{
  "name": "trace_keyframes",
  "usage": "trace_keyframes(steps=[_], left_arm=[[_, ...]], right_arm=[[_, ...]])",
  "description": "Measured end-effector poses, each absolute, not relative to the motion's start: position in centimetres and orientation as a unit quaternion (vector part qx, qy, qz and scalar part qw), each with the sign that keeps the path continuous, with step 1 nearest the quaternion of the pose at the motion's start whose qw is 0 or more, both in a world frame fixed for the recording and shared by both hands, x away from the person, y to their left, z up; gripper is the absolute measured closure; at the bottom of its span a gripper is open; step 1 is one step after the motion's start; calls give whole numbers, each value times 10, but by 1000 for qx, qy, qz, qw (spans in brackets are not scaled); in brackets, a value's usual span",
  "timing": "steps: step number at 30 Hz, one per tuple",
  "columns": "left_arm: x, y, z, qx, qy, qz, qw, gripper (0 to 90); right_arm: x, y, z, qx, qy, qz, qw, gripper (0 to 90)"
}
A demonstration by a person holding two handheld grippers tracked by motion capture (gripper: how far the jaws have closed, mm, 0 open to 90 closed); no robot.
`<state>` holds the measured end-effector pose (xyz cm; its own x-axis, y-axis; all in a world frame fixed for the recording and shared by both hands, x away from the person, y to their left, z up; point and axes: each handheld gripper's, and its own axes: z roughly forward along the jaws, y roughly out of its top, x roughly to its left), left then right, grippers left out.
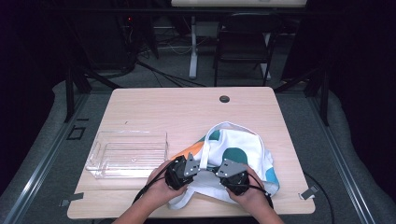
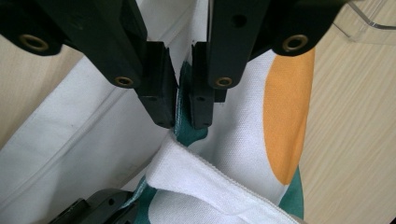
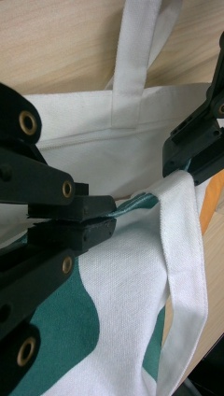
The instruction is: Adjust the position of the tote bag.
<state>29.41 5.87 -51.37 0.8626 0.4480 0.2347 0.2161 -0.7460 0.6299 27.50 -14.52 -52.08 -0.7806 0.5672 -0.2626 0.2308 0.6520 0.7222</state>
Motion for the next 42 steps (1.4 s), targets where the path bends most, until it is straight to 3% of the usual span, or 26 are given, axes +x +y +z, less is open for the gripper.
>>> trace_keyframes(steps=[10, 13, 23, 42], left_arm=[[297, 61, -508, 919, 185, 180, 299, 885], [298, 60, -507, 919, 185, 182, 296, 886], [301, 59, -502, 919, 196, 171, 296, 886], [310, 58, -482, 918, 223, 156, 289, 885]], right_arm=[[275, -145, -520, 228, 874, 356, 240, 854], [274, -145, -520, 232, 869, 361, 247, 790], [274, -147, -518, 242, 869, 367, 227, 703], [281, -156, -497, 304, 859, 358, 201, 683]])
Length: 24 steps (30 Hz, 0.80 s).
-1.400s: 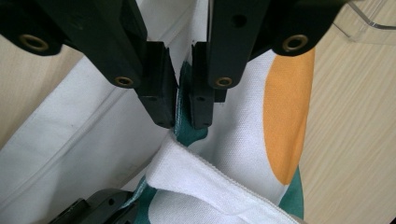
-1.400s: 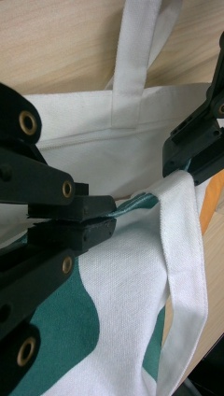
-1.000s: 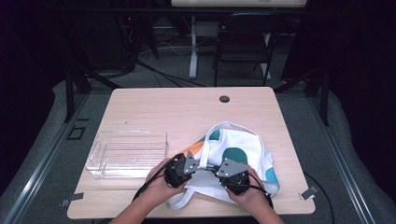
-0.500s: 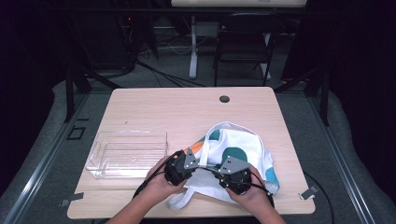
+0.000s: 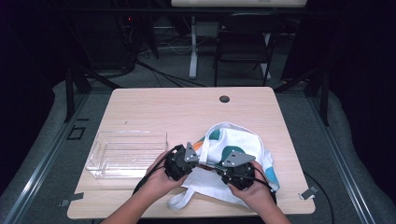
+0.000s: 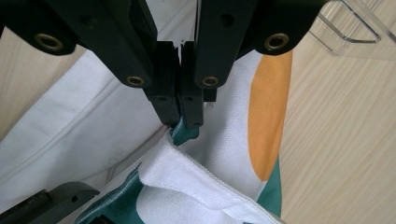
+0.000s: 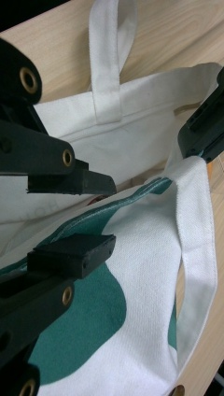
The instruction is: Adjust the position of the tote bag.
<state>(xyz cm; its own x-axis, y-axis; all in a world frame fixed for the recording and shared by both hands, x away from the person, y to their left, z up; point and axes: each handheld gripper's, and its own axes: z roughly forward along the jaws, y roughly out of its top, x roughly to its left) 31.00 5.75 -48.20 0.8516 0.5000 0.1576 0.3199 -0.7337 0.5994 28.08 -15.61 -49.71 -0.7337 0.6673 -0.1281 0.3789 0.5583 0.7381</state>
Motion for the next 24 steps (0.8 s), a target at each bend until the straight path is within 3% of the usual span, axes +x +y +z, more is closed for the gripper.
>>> trace_keyframes(steps=[24], left_arm=[[327, 55, -454, 916, 237, 151, 288, 885]], right_arm=[[287, -187, -460, 324, 853, 366, 186, 636]])
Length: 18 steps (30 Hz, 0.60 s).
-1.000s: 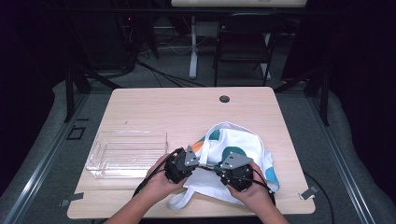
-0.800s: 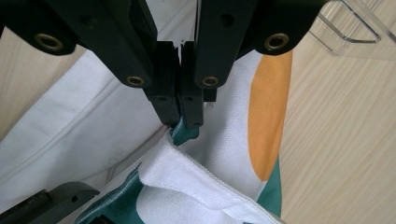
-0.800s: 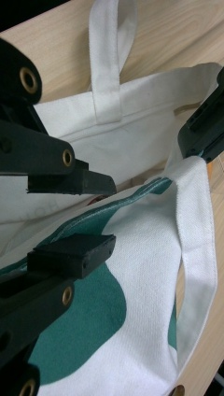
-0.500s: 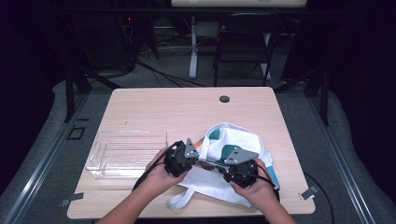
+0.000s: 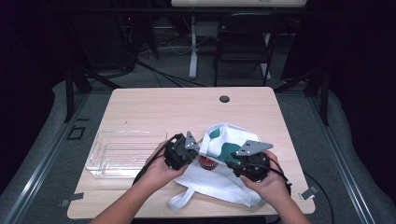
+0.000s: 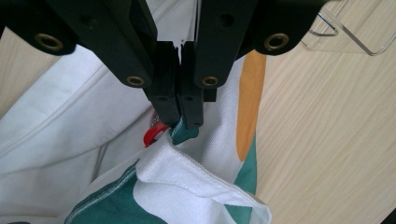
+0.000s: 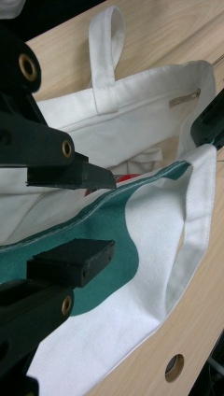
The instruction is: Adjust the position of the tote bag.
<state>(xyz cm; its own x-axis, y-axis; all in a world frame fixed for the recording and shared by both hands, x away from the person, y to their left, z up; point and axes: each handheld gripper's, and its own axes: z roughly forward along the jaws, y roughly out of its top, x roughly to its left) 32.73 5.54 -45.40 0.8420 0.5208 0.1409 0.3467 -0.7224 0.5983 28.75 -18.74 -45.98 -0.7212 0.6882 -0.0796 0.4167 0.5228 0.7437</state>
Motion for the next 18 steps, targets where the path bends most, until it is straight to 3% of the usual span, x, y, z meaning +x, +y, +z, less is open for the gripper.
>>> trace_keyframes(steps=[18], left_arm=[[341, 54, -443, 914, 250, 145, 286, 884]], right_arm=[[293, -200, -460, 339, 850, 359, 185, 627]])
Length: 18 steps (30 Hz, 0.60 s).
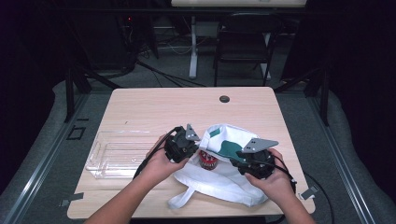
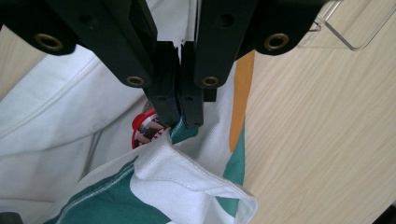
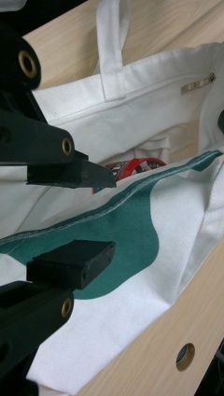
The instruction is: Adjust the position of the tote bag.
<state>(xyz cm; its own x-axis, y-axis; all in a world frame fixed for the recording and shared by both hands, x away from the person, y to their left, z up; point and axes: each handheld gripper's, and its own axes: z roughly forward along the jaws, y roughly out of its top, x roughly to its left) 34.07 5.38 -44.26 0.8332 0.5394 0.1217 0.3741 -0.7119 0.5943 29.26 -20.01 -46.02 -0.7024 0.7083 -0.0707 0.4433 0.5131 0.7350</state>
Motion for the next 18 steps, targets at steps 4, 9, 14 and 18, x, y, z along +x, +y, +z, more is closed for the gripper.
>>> trace_keyframes(steps=[4, 9, 14, 18], left_arm=[[342, 53, -442, 913, 254, 141, 285, 885], [344, 53, -439, 912, 256, 139, 287, 885], [346, 54, -438, 911, 259, 139, 288, 884], [346, 54, -438, 910, 261, 139, 290, 884]], right_arm=[[293, -203, -461, 340, 851, 355, 184, 627], [293, -206, -462, 340, 853, 351, 184, 627], [292, -209, -464, 344, 852, 349, 183, 627], [291, -213, -467, 346, 853, 345, 184, 630]])
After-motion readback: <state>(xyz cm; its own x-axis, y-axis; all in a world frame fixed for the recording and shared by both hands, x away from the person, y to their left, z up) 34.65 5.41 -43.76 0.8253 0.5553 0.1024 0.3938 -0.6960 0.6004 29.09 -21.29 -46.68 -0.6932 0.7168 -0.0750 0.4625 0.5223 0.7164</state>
